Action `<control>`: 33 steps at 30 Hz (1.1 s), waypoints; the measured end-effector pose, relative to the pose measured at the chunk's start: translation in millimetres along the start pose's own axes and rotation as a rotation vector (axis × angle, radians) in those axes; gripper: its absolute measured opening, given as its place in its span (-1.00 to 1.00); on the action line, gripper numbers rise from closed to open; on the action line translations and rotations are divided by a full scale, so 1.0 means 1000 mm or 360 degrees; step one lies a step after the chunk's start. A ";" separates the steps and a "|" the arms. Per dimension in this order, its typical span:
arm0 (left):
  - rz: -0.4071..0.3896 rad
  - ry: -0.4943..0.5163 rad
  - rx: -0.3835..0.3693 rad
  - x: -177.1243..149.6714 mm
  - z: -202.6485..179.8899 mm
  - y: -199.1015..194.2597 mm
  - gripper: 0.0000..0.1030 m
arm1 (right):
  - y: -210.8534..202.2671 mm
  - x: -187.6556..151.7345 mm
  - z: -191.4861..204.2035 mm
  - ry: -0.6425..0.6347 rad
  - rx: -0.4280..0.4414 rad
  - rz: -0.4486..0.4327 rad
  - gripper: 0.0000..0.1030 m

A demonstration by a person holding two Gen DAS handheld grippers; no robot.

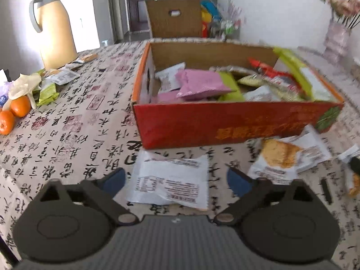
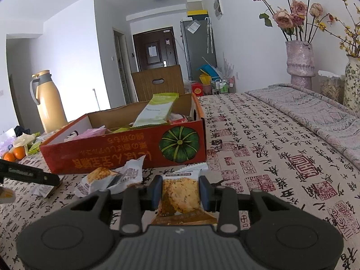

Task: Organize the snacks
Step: 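Lift both held packets and carry them over the open box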

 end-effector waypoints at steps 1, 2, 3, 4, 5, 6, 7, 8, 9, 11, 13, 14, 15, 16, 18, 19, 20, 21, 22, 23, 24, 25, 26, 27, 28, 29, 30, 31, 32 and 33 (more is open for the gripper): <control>0.0024 0.0011 0.0004 0.001 0.001 0.004 0.95 | 0.000 0.000 0.000 0.0002 -0.0001 0.0001 -0.34; 0.0052 0.0017 -0.0001 0.002 0.002 0.009 0.95 | 0.000 0.000 -0.001 0.0003 -0.0003 0.0002 -0.34; 0.0078 0.0017 -0.0002 0.003 0.003 0.014 0.95 | 0.000 0.000 -0.001 0.0006 -0.0004 0.0002 -0.34; 0.0107 0.0011 -0.0001 0.003 0.005 0.018 0.94 | 0.000 0.000 -0.002 0.0007 -0.0004 0.0003 -0.34; 0.0123 -0.0009 -0.0017 0.002 0.007 0.022 0.95 | 0.000 0.000 -0.002 0.0007 -0.0004 0.0003 -0.34; 0.0127 -0.0036 -0.0048 0.001 0.011 0.023 0.95 | 0.000 0.000 -0.002 0.0008 -0.0004 0.0003 -0.34; 0.0126 -0.0042 -0.0063 0.001 0.013 0.024 0.93 | 0.000 0.000 -0.002 0.0008 -0.0003 0.0003 -0.34; 0.0121 -0.0041 -0.0067 0.001 0.014 0.023 0.87 | 0.000 0.000 -0.002 0.0008 -0.0004 0.0003 -0.34; 0.0109 -0.0035 -0.0074 -0.001 0.014 0.022 0.76 | 0.000 0.000 -0.002 0.0009 -0.0004 0.0004 -0.34; 0.0078 -0.0010 -0.0092 -0.003 0.014 0.016 0.48 | 0.000 0.000 -0.002 0.0008 -0.0004 0.0006 -0.34; 0.0065 0.0007 -0.0124 -0.004 0.014 0.011 0.33 | 0.000 0.000 -0.002 0.0009 -0.0004 0.0006 -0.34; 0.0059 0.0010 -0.0129 -0.005 0.014 0.010 0.28 | 0.000 0.000 -0.002 0.0009 -0.0005 0.0006 -0.34; 0.0049 0.0020 -0.0119 -0.006 0.013 0.008 0.19 | 0.000 0.000 -0.002 0.0008 -0.0004 0.0005 -0.34; 0.0037 0.0024 -0.0111 -0.008 0.012 0.007 0.18 | 0.000 0.000 -0.002 0.0007 -0.0003 0.0004 -0.34; 0.0020 0.0018 -0.0108 -0.010 0.012 0.003 0.10 | -0.002 0.000 -0.001 0.0005 -0.0001 0.0003 -0.34; 0.0013 0.0016 -0.0111 -0.011 0.012 0.002 0.09 | -0.002 0.000 -0.001 0.0003 -0.0001 0.0003 -0.34; 0.0006 0.0011 -0.0117 -0.012 0.012 0.001 0.08 | -0.003 0.000 0.000 0.0001 -0.0001 0.0002 -0.34; -0.0001 0.0011 -0.0117 -0.014 0.012 0.000 0.07 | -0.004 0.000 0.000 0.0000 -0.0001 0.0001 -0.34; -0.0007 0.0016 -0.0120 -0.014 0.012 -0.001 0.06 | -0.004 0.000 0.001 -0.0001 -0.0002 0.0000 -0.34; -0.0011 0.0018 -0.0118 -0.015 0.012 -0.002 -0.01 | -0.005 0.000 0.001 -0.0001 -0.0003 -0.0001 -0.34; -0.0019 0.0023 -0.0112 -0.017 0.011 -0.003 -0.04 | -0.006 0.000 0.001 -0.0002 -0.0003 -0.0002 -0.34; -0.0025 0.0027 -0.0109 -0.018 0.010 -0.005 -0.04 | -0.007 0.000 0.002 -0.0002 -0.0003 -0.0005 -0.34; -0.0030 0.0028 -0.0109 -0.019 0.010 -0.006 -0.04 | -0.008 0.001 0.002 -0.0003 -0.0002 -0.0008 -0.34; -0.0040 0.0031 -0.0107 -0.019 0.009 -0.008 -0.05 | -0.009 0.001 0.003 -0.0006 -0.0001 -0.0010 -0.34; -0.0053 0.0034 -0.0104 -0.020 0.009 -0.010 -0.05 | -0.010 0.001 0.003 -0.0008 0.0000 -0.0013 -0.34; -0.0065 0.0038 -0.0105 -0.020 0.008 -0.012 -0.06 | -0.011 0.002 0.004 -0.0010 0.0001 -0.0015 -0.34; -0.0076 0.0039 -0.0106 -0.020 0.008 -0.014 -0.07 | -0.011 0.002 0.005 -0.0012 0.0002 -0.0017 -0.34; -0.0085 0.0038 -0.0107 -0.020 0.008 -0.016 -0.07 | -0.012 0.002 0.005 -0.0014 0.0003 -0.0019 -0.34; -0.0099 0.0037 -0.0109 -0.020 0.008 -0.019 -0.07 | -0.013 0.002 0.006 -0.0016 0.0004 -0.0022 -0.34; -0.0112 0.0037 -0.0112 -0.020 0.008 -0.022 -0.07 | -0.014 0.002 0.007 -0.0017 0.0006 -0.0025 -0.34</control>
Point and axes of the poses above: each gripper's, at about its wrist camera, not at the fingertips, and y roughly the way its jaws point, z to its left, x to its top, the point moved 1 cm from there along y, roughly the way its jaws point, and after that the axes turned 9 degrees about y, right-handed, at the moved point
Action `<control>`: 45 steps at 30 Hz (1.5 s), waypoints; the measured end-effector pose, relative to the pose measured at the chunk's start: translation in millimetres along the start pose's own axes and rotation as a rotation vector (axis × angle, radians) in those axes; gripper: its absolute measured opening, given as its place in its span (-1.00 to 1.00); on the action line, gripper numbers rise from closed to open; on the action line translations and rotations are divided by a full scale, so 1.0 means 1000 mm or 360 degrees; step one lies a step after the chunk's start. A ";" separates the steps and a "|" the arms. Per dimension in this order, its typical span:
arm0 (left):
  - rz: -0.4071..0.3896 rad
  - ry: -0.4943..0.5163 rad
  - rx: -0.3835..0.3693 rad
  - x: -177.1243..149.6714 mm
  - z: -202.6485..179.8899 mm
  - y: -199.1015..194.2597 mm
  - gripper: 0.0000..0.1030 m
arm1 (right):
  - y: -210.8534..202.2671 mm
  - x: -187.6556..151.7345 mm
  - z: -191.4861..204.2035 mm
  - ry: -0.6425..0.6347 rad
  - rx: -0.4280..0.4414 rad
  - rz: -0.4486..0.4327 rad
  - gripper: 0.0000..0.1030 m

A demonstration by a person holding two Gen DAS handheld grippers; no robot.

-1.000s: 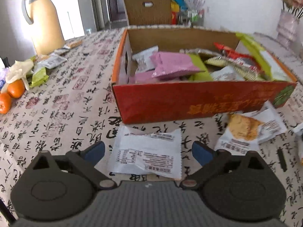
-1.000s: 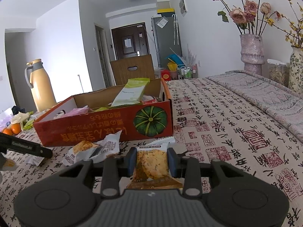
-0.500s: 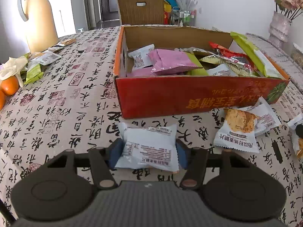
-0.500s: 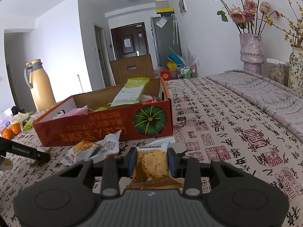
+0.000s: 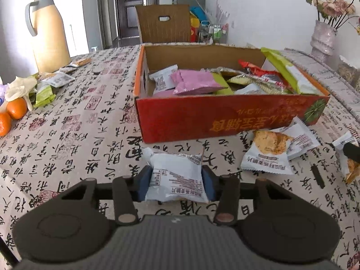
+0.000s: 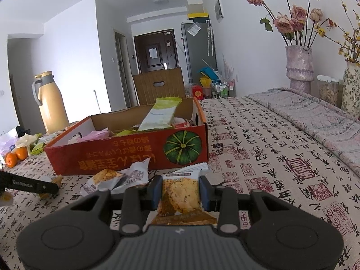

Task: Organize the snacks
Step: 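Lift both held packets and carry them over the open box, then open both grippers to drop the packets into the box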

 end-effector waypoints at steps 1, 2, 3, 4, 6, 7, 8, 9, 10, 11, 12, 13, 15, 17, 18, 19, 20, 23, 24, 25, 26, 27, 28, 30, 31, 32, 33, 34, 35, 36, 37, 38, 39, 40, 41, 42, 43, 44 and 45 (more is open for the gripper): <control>-0.0014 0.0002 0.0000 0.001 -0.001 -0.003 -0.07 | -0.001 0.001 0.001 -0.0002 0.0001 -0.0003 -0.34; -0.0031 0.0004 0.0000 0.001 -0.001 -0.007 -0.07 | -0.001 0.001 0.001 -0.0004 0.0003 -0.0006 -0.34; -0.0048 0.0006 -0.0002 0.003 -0.002 -0.010 -0.07 | -0.002 0.002 0.002 -0.0006 0.0005 -0.0011 -0.34; -0.0062 0.0007 -0.0005 0.004 -0.003 -0.013 -0.07 | -0.003 0.003 0.003 -0.0009 0.0008 -0.0016 -0.34; -0.0098 0.0011 -0.0013 0.008 -0.005 -0.020 -0.07 | -0.005 0.005 0.006 -0.0015 0.0015 -0.0025 -0.34; -0.0116 0.0015 -0.0016 0.010 -0.006 -0.023 -0.07 | -0.005 0.006 0.007 -0.0019 0.0018 -0.0031 -0.34; -0.0134 0.0019 -0.0020 0.012 -0.008 -0.025 -0.07 | -0.005 0.008 0.008 -0.0023 0.0022 -0.0038 -0.34; -0.0154 0.0023 -0.0025 0.015 -0.009 -0.028 -0.07 | -0.006 0.010 0.010 -0.0026 0.0027 -0.0048 -0.34; -0.0174 0.0024 -0.0030 0.019 -0.011 -0.031 -0.07 | -0.006 0.013 0.012 -0.0028 0.0032 -0.0059 -0.34; -0.0193 0.0024 -0.0035 0.022 -0.013 -0.034 -0.07 | -0.006 0.015 0.014 -0.0031 0.0039 -0.0070 -0.34; -0.0212 0.0023 -0.0040 0.026 -0.014 -0.036 -0.07 | -0.006 0.019 0.016 -0.0035 0.0048 -0.0085 -0.34; -0.0229 0.0022 -0.0045 0.029 -0.015 -0.038 -0.07 | -0.006 0.022 0.018 -0.0040 0.0056 -0.0098 -0.34; -0.0266 0.0018 -0.0054 0.038 -0.018 -0.041 -0.07 | -0.004 0.031 0.024 -0.0052 0.0074 -0.0126 -0.34; -0.0299 0.0016 -0.0058 0.046 -0.020 -0.043 -0.07 | -0.001 0.040 0.030 -0.0067 0.0093 -0.0153 -0.34; -0.0312 0.0014 -0.0060 0.050 -0.021 -0.043 -0.07 | 0.002 0.044 0.034 -0.0074 0.0102 -0.0165 -0.34; -0.0328 0.0013 -0.0061 0.054 -0.023 -0.043 -0.07 | 0.005 0.049 0.037 -0.0081 0.0112 -0.0176 -0.34; -0.0341 0.0010 -0.0060 0.059 -0.024 -0.043 -0.07 | 0.008 0.053 0.040 -0.0087 0.0120 -0.0185 -0.34; -0.0372 -0.0004 -0.0053 0.073 -0.026 -0.039 -0.07 | 0.020 0.066 0.048 -0.0103 0.0143 -0.0209 -0.34; -0.0378 -0.0009 -0.0051 0.077 -0.026 -0.037 -0.07 | 0.025 0.070 0.052 -0.0109 0.0151 -0.0217 -0.34; -0.0386 -0.0015 -0.0048 0.082 -0.026 -0.035 -0.07 | 0.029 0.074 0.055 -0.0114 0.0157 -0.0221 -0.34; -0.0392 -0.0018 -0.0045 0.086 -0.026 -0.033 -0.07 | 0.033 0.078 0.058 -0.0122 0.0163 -0.0225 -0.34; -0.0400 -0.0022 -0.0039 0.090 -0.026 -0.031 -0.07 | 0.038 0.082 0.060 -0.0132 0.0170 -0.0228 -0.34; -0.0406 -0.0027 -0.0031 0.095 -0.025 -0.028 -0.07 | 0.043 0.085 0.064 -0.0144 0.0173 -0.0231 -0.34; -0.0420 -0.0041 -0.0023 0.104 -0.024 -0.024 -0.07 | 0.052 0.092 0.070 -0.0161 0.0181 -0.0235 -0.34; -0.0427 -0.0051 -0.0016 0.109 -0.023 -0.020 -0.07 | 0.057 0.095 0.072 -0.0168 0.0185 -0.0236 -0.34; -0.0431 -0.0058 -0.0008 0.112 -0.022 -0.018 -0.07 | 0.062 0.098 0.074 -0.0175 0.0187 -0.0236 -0.34; -0.0435 -0.0069 -0.0001 0.117 -0.021 -0.013 -0.07 | 0.068 0.101 0.076 -0.0180 0.0190 -0.0236 -0.34; -0.0436 -0.0079 0.0004 0.120 -0.020 -0.009 -0.07 | 0.073 0.103 0.077 -0.0181 0.0192 -0.0234 -0.34; -0.0436 -0.0091 0.0011 0.123 -0.019 -0.004 -0.07 | 0.079 0.106 0.079 -0.0177 0.0195 -0.0232 -0.34; -0.0437 -0.0102 0.0015 0.125 -0.018 0.000 -0.07 | 0.084 0.107 0.079 -0.0171 0.0197 -0.0229 -0.34; -0.0437 -0.0112 0.0018 0.127 -0.018 0.004 -0.07 | 0.089 0.109 0.080 -0.0162 0.0201 -0.0225 -0.34; -0.0436 -0.0118 0.0024 0.127 -0.017 0.009 -0.07 | 0.094 0.109 0.080 -0.0153 0.0206 -0.0222 -0.34; -0.0434 -0.0121 0.0032 0.127 -0.017 0.014 -0.07 | 0.098 0.109 0.080 -0.0148 0.0214 -0.0222 -0.34; -0.0434 -0.0121 0.0034 0.126 -0.016 0.018 -0.07 | 0.102 0.109 0.080 -0.0145 0.0221 -0.0226 -0.34; -0.0435 -0.0123 0.0036 0.126 -0.015 0.021 -0.07 | 0.104 0.108 0.080 -0.0139 0.0233 -0.0229 -0.34; -0.0437 -0.0126 0.0035 0.125 -0.014 0.023 -0.07 | 0.107 0.106 0.079 -0.0132 0.0245 -0.0228 -0.34; -0.0435 -0.0130 0.0031 0.124 -0.013 0.026 -0.07 | 0.109 0.104 0.079 -0.0130 0.0248 -0.0223 -0.34; -0.0429 -0.0135 0.0027 0.124 -0.012 0.029 -0.07 | 0.112 0.103 0.078 -0.0132 0.0247 -0.0211 -0.34; -0.0417 -0.0141 0.0021 0.123 -0.010 0.032 -0.06 | 0.116 0.102 0.077 -0.0129 0.0248 -0.0192 -0.34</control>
Point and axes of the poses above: each gripper's, at about its wrist camera, not at the fingertips, and y roughly the way its jaws point, z to its left, x to its top, the point moved 1 cm from there along y, roughly the way its jaws point, and after that the axes turned 9 degrees about y, right-handed, at the moved point
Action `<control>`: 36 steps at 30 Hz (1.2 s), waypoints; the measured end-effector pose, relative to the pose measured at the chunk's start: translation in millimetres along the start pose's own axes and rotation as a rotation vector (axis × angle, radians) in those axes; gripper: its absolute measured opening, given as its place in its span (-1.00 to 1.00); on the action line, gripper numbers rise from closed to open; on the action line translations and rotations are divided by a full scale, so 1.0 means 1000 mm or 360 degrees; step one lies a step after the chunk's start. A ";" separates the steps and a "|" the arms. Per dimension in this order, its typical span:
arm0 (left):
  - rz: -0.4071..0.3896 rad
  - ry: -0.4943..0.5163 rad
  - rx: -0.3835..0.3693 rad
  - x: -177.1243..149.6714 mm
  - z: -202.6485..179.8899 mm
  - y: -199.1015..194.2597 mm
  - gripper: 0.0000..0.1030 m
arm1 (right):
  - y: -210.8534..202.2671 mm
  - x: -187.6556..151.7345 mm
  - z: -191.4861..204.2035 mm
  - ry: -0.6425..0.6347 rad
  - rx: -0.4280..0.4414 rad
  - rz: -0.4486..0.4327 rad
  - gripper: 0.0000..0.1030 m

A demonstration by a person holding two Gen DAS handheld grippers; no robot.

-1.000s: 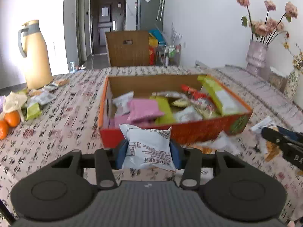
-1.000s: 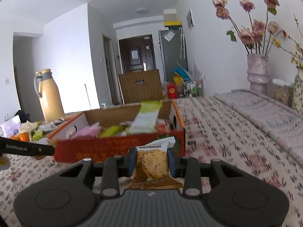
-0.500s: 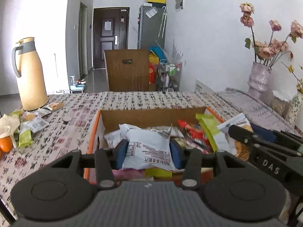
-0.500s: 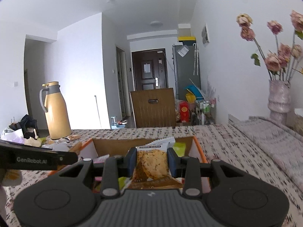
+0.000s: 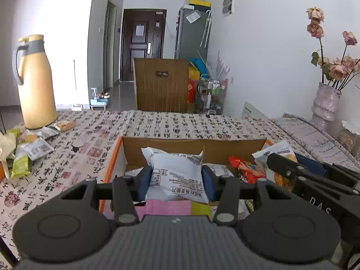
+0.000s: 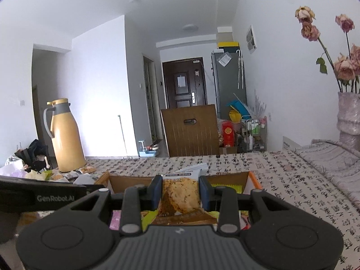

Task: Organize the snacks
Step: 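Open both grippers to drop the packets into the box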

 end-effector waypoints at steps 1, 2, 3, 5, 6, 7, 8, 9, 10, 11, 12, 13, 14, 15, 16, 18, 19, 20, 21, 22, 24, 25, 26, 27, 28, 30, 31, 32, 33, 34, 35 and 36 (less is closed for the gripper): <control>0.0009 -0.0005 -0.0005 -0.001 0.001 0.002 -0.04 | 0.002 -0.001 -0.001 0.0006 0.0000 0.0015 -0.34; 0.0016 -0.0008 -0.0010 -0.003 0.002 0.003 0.00 | 0.004 -0.002 -0.002 0.0009 -0.0002 0.0030 -0.33; 0.0018 -0.0010 -0.0015 -0.004 0.002 0.003 0.02 | 0.006 -0.002 -0.004 0.0011 -0.0003 0.0043 -0.32; 0.0016 -0.0017 -0.0025 -0.006 0.003 0.002 0.08 | 0.006 -0.002 -0.007 0.0029 -0.0010 0.0053 -0.28; 0.0013 -0.0026 -0.0024 -0.006 0.004 0.001 0.27 | 0.005 -0.002 -0.008 0.0036 -0.0020 0.0044 -0.21; 0.0002 -0.0034 -0.0012 -0.006 0.005 0.000 0.38 | 0.004 -0.002 -0.010 0.0045 -0.0032 0.0035 0.09; -0.0011 -0.0041 0.0004 -0.006 0.006 -0.002 0.56 | 0.003 -0.001 -0.012 0.0057 -0.0047 0.0020 0.44; -0.0025 -0.0048 0.0022 -0.006 0.007 -0.003 0.64 | 0.001 -0.001 -0.015 0.0068 -0.0062 0.0003 0.58; -0.0034 -0.0055 0.0032 -0.006 0.008 -0.005 0.67 | 0.000 0.000 -0.017 0.0079 -0.0076 -0.0012 0.76; -0.0037 -0.0065 0.0042 -0.007 0.009 -0.006 0.80 | -0.002 0.001 -0.019 0.0094 -0.0081 -0.0027 0.85; -0.0039 -0.0076 0.0060 -0.006 0.009 -0.006 1.00 | -0.003 0.002 -0.021 0.0110 -0.0084 -0.0035 0.91; -0.0051 -0.0087 0.0089 -0.007 0.009 -0.007 1.00 | -0.003 0.002 -0.023 0.0123 -0.0091 -0.0042 1.00; -0.0058 -0.0093 0.0112 -0.007 0.010 -0.008 1.00 | -0.004 0.002 -0.024 0.0132 -0.0100 -0.0049 1.00; -0.0050 -0.0098 0.0113 -0.006 0.011 -0.008 1.00 | -0.004 0.002 -0.026 0.0135 -0.0108 -0.0050 1.00; -0.0043 -0.0106 0.0111 -0.006 0.012 -0.007 1.00 | -0.004 0.002 -0.026 0.0138 -0.0114 -0.0050 1.00; -0.0038 -0.0108 0.0117 -0.006 0.012 -0.007 1.00 | -0.003 0.002 -0.027 0.0139 -0.0122 -0.0049 1.00; -0.0038 -0.0107 0.0118 -0.006 0.012 -0.008 1.00 | -0.002 0.001 -0.027 0.0139 -0.0126 -0.0048 1.00; -0.0037 -0.0107 0.0119 -0.006 0.012 -0.008 1.00 | -0.002 0.002 -0.027 0.0139 -0.0128 -0.0050 1.00; -0.0038 -0.0107 0.0120 -0.006 0.011 -0.008 1.00 | -0.003 0.002 -0.026 0.0140 -0.0128 -0.0054 1.00; -0.0038 -0.0107 0.0121 -0.006 0.010 -0.009 1.00 | -0.004 0.002 -0.025 0.0139 -0.0127 -0.0058 1.00; -0.0038 -0.0109 0.0128 -0.005 0.010 -0.011 1.00 | -0.007 0.004 -0.025 0.0133 -0.0130 -0.0063 1.00; -0.0040 -0.0108 0.0130 -0.003 0.009 -0.012 1.00 | -0.009 0.006 -0.023 0.0128 -0.0131 -0.0063 1.00; -0.0040 -0.0108 0.0135 -0.002 0.009 -0.014 1.00 | -0.011 0.008 -0.022 0.0124 -0.0132 -0.0065 1.00; -0.0041 -0.0108 0.0141 -0.001 0.009 -0.016 1.00 | -0.015 0.010 -0.020 0.0116 -0.0132 -0.0074 1.00; -0.0043 -0.0109 0.0145 0.000 0.009 -0.018 1.00 | -0.019 0.012 -0.018 0.0106 -0.0133 -0.0086 1.00; -0.0044 -0.0106 0.0148 0.002 0.009 -0.023 1.00 | -0.028 0.014 -0.015 0.0087 -0.0137 -0.0102 1.00; -0.0043 -0.0103 0.0155 0.003 0.008 -0.026 1.00 | -0.031 0.015 -0.014 0.0076 -0.0138 -0.0106 1.00; -0.0045 -0.0099 0.0160 0.003 0.008 -0.029 1.00 | -0.036 0.015 -0.013 0.0061 -0.0142 -0.0108 1.00; -0.0045 -0.0095 0.0166 0.003 0.008 -0.032 1.00 | -0.039 0.014 -0.012 0.0050 -0.0148 -0.0107 1.00; -0.0042 -0.0092 0.0171 0.002 0.008 -0.035 1.00 | -0.043 0.014 -0.012 0.0044 -0.0153 -0.0106 1.00; -0.0038 -0.0090 0.0175 0.002 0.007 -0.038 1.00 | -0.047 0.014 -0.012 0.0041 -0.0157 -0.0103 1.00; -0.0033 -0.0087 0.0175 0.000 0.008 -0.041 1.00 | -0.051 0.012 -0.012 0.0038 -0.0159 -0.0097 1.00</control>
Point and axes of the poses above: each gripper's, at about its wrist camera, not at the fingertips, and y roughly the way its jaws point, z to its left, x to its top, the point moved 1 cm from there along y, roughly the way its jaws point, and after that the axes turned 9 degrees about y, right-handed, at the moved point
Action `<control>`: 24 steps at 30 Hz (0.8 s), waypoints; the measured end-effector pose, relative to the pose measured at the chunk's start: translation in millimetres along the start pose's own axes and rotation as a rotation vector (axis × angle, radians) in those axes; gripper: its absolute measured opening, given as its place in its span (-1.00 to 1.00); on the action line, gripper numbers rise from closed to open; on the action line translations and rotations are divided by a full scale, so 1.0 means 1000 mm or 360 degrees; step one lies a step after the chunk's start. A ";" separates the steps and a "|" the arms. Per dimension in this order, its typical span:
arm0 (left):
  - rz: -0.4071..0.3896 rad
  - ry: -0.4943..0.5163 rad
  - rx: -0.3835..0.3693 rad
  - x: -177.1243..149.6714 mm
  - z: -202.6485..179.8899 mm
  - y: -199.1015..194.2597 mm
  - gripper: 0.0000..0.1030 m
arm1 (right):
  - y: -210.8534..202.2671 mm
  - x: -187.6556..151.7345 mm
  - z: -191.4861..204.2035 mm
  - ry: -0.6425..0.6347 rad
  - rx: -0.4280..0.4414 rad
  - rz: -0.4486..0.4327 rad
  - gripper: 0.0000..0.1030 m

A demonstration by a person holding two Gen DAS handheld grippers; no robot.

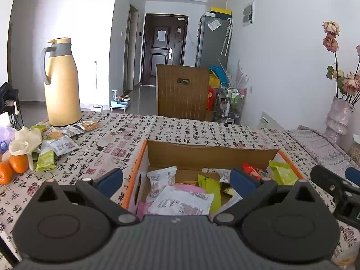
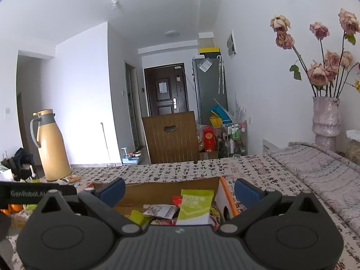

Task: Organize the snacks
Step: 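Open both grippers to drop the packets into the box, then withdraw both grippers from the box toward the loose packets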

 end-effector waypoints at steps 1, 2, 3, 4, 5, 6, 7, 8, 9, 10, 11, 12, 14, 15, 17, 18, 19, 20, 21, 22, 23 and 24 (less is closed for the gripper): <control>0.0004 0.0003 -0.0003 -0.001 0.001 -0.002 1.00 | -0.004 0.000 -0.001 -0.0004 -0.0003 0.0005 1.00; 0.0007 0.0007 -0.0004 -0.003 0.001 -0.006 1.00 | -0.008 -0.002 -0.002 -0.0008 -0.0008 0.0011 1.00; 0.0011 0.0012 -0.0003 -0.005 0.001 -0.009 1.00 | -0.011 -0.004 -0.003 -0.0015 -0.0013 0.0021 1.00; 0.0015 0.0018 -0.0004 -0.007 0.001 -0.013 1.00 | -0.015 -0.006 -0.003 -0.0023 -0.0016 0.0035 1.00; 0.0019 0.0024 -0.0007 -0.010 0.002 -0.015 1.00 | -0.019 -0.009 -0.004 -0.0030 -0.0019 0.0049 1.00; 0.0023 0.0031 -0.0010 -0.013 0.002 -0.018 1.00 | -0.021 -0.012 -0.004 -0.0037 -0.0021 0.0066 1.00; 0.0028 0.0040 -0.0013 -0.016 0.002 -0.021 1.00 | -0.024 -0.016 -0.004 -0.0044 -0.0022 0.0086 1.00; 0.0037 0.0051 -0.0017 -0.020 0.002 -0.023 1.00 | -0.027 -0.020 -0.005 -0.0048 -0.0023 0.0107 1.00; 0.0047 0.0061 -0.0020 -0.023 0.001 -0.025 1.00 | -0.029 -0.024 -0.005 -0.0051 -0.0024 0.0126 1.00; 0.0059 0.0070 -0.0024 -0.028 0.001 -0.027 1.00 | -0.031 -0.028 -0.006 -0.0055 -0.0026 0.0148 1.00; 0.0075 0.0078 -0.0031 -0.033 0.001 -0.028 1.00 | -0.032 -0.032 -0.007 -0.0060 -0.0029 0.0169 1.00; 0.0093 0.0084 -0.0036 -0.038 0.001 -0.029 1.00 | -0.033 -0.037 -0.008 -0.0068 -0.0034 0.0196 1.00; 0.0124 0.0097 -0.0050 -0.047 0.001 -0.032 1.00 | -0.034 -0.045 -0.009 -0.0078 -0.0048 0.0244 1.00; 0.0134 0.0104 -0.0057 -0.051 0.001 -0.033 1.00 | -0.033 -0.050 -0.010 -0.0086 -0.0056 0.0275 1.00; 0.0156 0.0118 -0.0063 -0.060 0.002 -0.035 1.00 | -0.031 -0.059 -0.012 -0.0105 -0.0066 0.0331 1.00; 0.0168 0.0126 -0.0065 -0.064 0.002 -0.036 1.00 | -0.029 -0.065 -0.013 -0.0127 -0.0074 0.0366 1.00; 0.0181 0.0136 -0.0066 -0.068 0.002 -0.035 1.00 | -0.027 -0.069 -0.013 -0.0146 -0.0086 0.0392 1.00; 0.0194 0.0148 -0.0067 -0.072 0.002 -0.034 1.00 | -0.024 -0.073 -0.014 -0.0164 -0.0102 0.0417 1.00; 0.0210 0.0163 -0.0067 -0.077 0.001 -0.031 1.00 | -0.022 -0.077 -0.014 -0.0177 -0.0114 0.0438 1.00; 0.0223 0.0170 -0.0068 -0.081 0.001 -0.029 1.00 | -0.020 -0.080 -0.014 -0.0183 -0.0126 0.0457 1.00; 0.0234 0.0174 -0.0068 -0.084 0.001 -0.026 1.00 | -0.017 -0.081 -0.014 -0.0184 -0.0140 0.0473 1.00; 0.0246 0.0175 -0.0071 -0.087 0.001 -0.023 1.00 | -0.014 -0.083 -0.014 -0.0186 -0.0153 0.0489 1.00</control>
Point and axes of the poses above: each gripper's, at about its wrist camera, not at the fingertips, and y roughly the way its jaws point, z to its left, x to its top, the point moved 1 cm from there along y, roughly the way its jaws point, and after that the axes turned 9 degrees about y, right-handed, at the moved point
